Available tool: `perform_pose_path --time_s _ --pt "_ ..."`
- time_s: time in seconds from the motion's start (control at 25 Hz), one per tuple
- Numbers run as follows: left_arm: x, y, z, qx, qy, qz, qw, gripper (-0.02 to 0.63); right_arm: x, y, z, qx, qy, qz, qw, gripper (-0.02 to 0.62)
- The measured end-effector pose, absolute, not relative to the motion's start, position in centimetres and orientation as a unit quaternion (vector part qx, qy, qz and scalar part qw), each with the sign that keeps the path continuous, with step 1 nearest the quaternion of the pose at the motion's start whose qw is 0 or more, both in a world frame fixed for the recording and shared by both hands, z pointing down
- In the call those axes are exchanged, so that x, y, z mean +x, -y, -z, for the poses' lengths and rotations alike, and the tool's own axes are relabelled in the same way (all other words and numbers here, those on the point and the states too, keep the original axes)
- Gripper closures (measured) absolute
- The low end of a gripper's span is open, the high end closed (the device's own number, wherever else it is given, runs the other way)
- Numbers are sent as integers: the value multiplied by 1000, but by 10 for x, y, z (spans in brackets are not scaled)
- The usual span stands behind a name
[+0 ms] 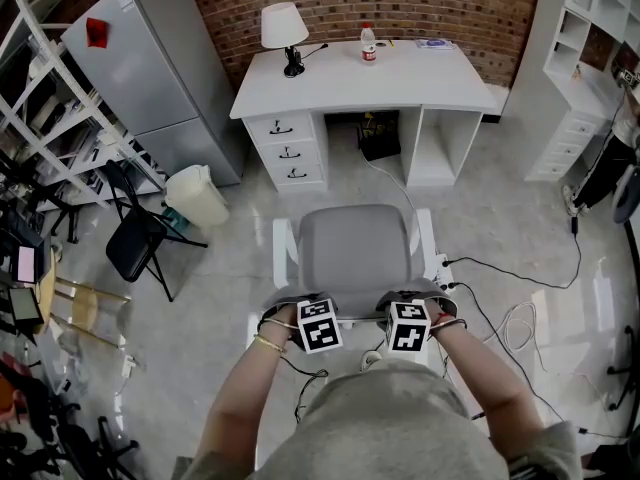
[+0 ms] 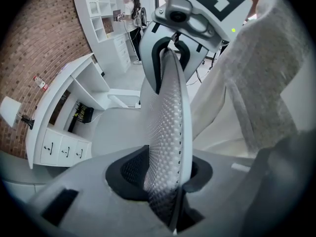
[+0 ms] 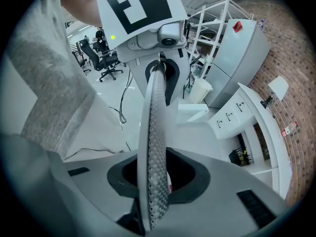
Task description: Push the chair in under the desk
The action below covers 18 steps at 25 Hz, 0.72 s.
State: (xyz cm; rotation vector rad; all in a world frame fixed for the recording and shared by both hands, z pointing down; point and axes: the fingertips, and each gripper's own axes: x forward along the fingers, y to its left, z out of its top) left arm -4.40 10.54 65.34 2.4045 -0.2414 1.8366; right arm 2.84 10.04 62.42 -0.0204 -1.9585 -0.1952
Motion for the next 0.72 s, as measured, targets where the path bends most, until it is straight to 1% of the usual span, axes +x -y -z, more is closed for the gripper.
perform_pose_path --time_s 0.4,0.72 --pt "-40 -94 -653 790 88 -606 41 489 31 -90 -623 -3 827 108 551 534" --pt "-39 -83 -655 788 88 -607 43 491 31 -79 -624 -2 828 107 550 534"
